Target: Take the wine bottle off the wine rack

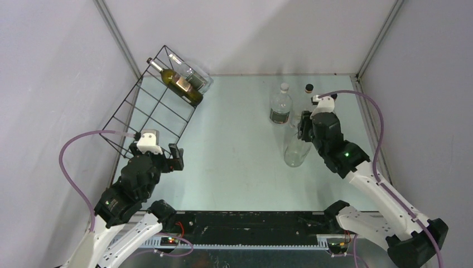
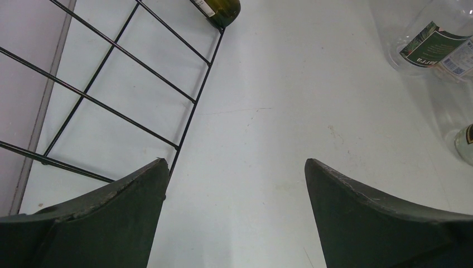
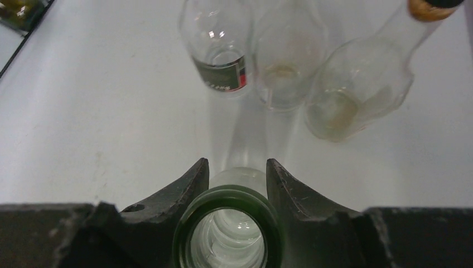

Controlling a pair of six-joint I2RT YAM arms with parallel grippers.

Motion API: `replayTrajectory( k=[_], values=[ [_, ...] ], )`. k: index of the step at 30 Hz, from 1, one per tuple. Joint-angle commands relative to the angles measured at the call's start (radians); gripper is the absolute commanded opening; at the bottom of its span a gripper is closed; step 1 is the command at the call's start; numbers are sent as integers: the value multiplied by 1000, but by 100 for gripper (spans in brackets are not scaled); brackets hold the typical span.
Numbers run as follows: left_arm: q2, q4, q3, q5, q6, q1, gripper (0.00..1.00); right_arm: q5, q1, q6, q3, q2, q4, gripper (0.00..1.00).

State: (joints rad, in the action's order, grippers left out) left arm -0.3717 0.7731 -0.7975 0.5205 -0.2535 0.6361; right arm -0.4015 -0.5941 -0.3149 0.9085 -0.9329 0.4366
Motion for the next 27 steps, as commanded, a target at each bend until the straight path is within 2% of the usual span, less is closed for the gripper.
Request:
replayTrajectory(
  k=[1,6,13,21,27],
  values=[
    [5,-15,9,16,10,-7,100,92,96,60,40,-19,-248,0],
    [4,-19,10,12,10,-7,100,130,209,65,67,-81,-303,0],
    [-2,-21,13,13,12,-8,100,133,281,97,84,-143,-392,1],
    [1,-21,14,22,10,-7,100,125,304,186,84,-204,-530,2],
    [-2,-22,15,24,10,-8,100,55,306,227,84,-250,-615,4]
  ],
)
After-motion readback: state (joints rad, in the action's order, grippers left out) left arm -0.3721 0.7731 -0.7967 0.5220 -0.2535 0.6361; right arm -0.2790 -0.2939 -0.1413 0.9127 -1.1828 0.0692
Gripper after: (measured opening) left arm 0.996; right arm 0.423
